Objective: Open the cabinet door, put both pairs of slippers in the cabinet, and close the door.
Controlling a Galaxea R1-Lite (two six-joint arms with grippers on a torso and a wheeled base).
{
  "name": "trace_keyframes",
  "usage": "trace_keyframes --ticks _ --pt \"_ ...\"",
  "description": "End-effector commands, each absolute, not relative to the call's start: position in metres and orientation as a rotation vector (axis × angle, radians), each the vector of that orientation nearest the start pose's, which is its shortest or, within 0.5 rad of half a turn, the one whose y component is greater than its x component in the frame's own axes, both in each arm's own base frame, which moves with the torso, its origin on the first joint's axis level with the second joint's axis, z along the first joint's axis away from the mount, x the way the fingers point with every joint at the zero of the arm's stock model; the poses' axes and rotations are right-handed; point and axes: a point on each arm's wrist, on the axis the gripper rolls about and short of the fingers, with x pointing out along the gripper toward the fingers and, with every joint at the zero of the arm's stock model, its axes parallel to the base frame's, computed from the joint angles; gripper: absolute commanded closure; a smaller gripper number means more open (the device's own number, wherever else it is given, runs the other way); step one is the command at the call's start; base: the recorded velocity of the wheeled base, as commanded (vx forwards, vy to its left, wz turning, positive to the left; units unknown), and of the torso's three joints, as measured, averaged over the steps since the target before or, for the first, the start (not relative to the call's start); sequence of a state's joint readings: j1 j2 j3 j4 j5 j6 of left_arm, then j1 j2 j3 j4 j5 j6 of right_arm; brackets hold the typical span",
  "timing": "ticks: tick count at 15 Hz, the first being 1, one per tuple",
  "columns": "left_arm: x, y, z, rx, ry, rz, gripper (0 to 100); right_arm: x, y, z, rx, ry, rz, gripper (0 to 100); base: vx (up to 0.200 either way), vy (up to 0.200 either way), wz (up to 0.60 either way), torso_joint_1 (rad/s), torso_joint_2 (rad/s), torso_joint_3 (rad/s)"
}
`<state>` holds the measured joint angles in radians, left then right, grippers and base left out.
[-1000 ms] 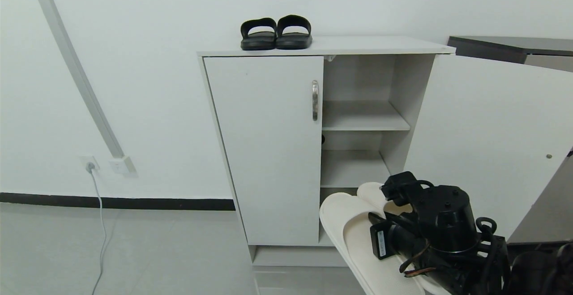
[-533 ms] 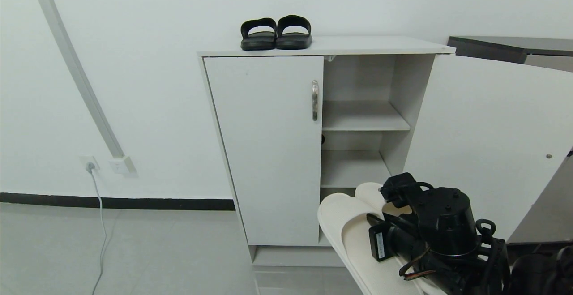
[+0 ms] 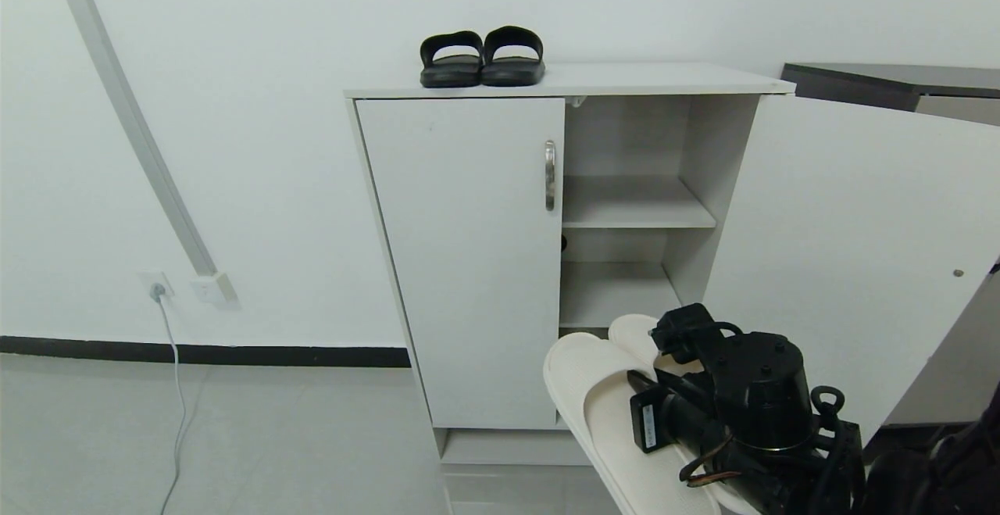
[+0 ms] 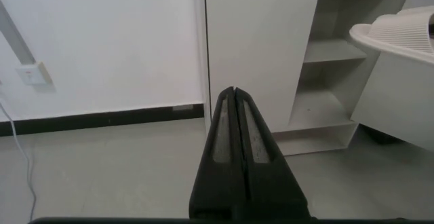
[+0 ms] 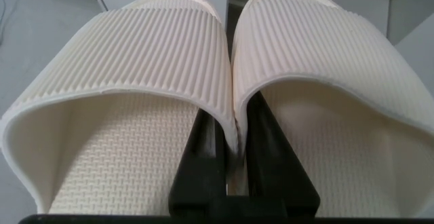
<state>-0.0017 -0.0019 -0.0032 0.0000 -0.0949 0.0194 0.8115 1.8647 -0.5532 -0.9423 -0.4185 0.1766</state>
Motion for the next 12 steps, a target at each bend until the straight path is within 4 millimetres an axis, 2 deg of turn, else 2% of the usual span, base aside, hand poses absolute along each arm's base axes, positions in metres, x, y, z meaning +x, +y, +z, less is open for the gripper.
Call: trace_keyframes --ticks 1,7,10,12 --pt "-0.023 -0.002 0.076 0.020 -0.004 -0.097 100 0.216 0.217 0.096 -0.049 0.343 0.363 100 0.000 0.000 0.00 0.000 0.00 0.000" --pt "-0.023 -0.002 0.076 0.020 -0.004 -0.097 100 0.254 0.255 0.094 -0.028 0.224 0.062 100 0.000 0.000 0.00 0.000 0.00 0.000" --pt "-0.023 -0.002 0.076 0.020 -0.004 -0.097 100 0.258 0.259 0.090 -0.009 0.219 0.030 100 0.000 0.000 0.00 0.000 0.00 0.000" --pt "-0.023 -0.002 0.076 0.020 -0.004 -0.097 100 0.259 0.259 0.089 -0.010 0.221 0.028 100 0.000 -0.200 0.00 0.005 0.00 0.002"
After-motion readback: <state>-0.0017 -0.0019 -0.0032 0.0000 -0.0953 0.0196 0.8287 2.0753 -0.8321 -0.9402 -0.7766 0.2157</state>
